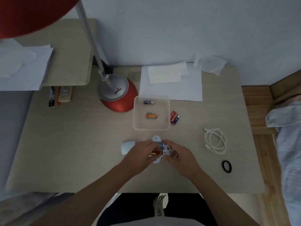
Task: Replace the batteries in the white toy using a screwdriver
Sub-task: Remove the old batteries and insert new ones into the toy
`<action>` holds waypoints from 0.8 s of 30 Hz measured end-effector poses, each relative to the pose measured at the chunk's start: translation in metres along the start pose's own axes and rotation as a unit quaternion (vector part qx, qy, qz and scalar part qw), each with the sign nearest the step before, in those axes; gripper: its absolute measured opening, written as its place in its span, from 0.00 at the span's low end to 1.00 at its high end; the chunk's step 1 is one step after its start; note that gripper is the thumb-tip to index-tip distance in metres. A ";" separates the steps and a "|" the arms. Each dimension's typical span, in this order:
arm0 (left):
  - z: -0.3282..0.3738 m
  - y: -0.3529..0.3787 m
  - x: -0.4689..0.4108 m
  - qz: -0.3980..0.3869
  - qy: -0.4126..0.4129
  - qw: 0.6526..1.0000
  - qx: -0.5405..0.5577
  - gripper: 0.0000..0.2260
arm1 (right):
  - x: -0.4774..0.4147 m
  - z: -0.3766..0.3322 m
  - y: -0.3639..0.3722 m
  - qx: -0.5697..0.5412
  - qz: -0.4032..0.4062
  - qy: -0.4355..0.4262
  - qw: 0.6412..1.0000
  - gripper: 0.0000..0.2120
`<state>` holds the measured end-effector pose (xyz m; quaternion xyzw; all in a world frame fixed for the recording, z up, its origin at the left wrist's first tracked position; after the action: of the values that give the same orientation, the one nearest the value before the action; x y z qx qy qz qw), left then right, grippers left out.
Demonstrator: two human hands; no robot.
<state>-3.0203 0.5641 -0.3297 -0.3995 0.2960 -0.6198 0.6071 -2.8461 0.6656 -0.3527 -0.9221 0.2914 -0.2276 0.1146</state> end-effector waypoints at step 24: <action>-0.039 -0.062 -0.105 -0.050 -0.065 0.975 -0.206 0.11 | -0.003 0.004 -0.001 -0.001 -0.006 0.027 1.000 0.26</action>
<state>-3.0920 0.6687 -0.3107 -0.5696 0.3567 -0.5478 0.4982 -2.8458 0.6681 -0.3564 -0.9173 0.2894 -0.2525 0.1047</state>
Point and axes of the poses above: each hand's wrist, its own x-axis away from the middle knuckle, its own y-axis out of the palm, z = x × y, the point moved 2 cm from there along -x, towards the middle knuckle, and after that the axes turned 11 degrees about -x, right-handed, at the moved point
